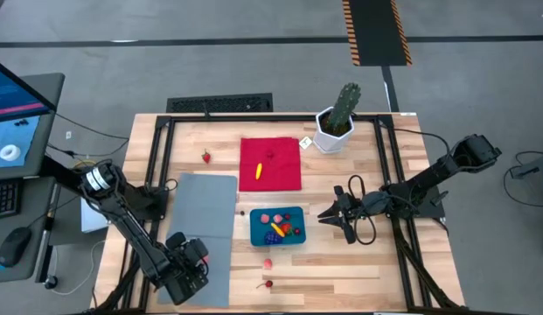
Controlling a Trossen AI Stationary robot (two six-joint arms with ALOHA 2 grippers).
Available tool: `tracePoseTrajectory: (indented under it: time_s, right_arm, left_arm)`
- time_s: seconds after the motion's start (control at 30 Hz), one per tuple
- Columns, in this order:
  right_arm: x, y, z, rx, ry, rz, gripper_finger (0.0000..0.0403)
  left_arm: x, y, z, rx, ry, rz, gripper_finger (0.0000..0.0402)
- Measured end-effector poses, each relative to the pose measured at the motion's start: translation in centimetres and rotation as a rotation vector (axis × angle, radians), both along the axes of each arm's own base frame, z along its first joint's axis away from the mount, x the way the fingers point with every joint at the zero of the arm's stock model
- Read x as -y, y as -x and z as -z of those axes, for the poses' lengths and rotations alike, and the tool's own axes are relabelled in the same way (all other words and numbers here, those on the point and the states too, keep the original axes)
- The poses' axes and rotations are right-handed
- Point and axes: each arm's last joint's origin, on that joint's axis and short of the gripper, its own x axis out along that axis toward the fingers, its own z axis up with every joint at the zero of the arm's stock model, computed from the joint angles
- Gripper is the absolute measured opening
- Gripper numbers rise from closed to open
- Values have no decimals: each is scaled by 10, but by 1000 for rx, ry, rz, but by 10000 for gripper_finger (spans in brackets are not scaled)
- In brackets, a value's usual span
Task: Pick and placing Produce into tupperware
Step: Put the peach into the blue bin
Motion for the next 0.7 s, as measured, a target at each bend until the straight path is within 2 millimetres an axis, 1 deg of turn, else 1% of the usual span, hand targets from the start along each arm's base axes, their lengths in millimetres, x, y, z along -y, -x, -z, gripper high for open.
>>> tracePoseTrajectory:
  time_s: [0.37,0.53,0.63,0.7]
  right_arm:
    - [0,0,-1,6,-3,0,93]
    - [0,0,-1,7,-3,0,93]
    - [0,0,-1,7,-3,0,93]
    - [0,0,-1,7,-3,1,93]
  left_arm:
    - [-2,-2,0,21,-23,2,194]
    - [-7,-3,15,-9,46,9,194]
    - [-8,-6,12,-69,71,31,194]
    - [-6,-8,8,-15,42,47,194]
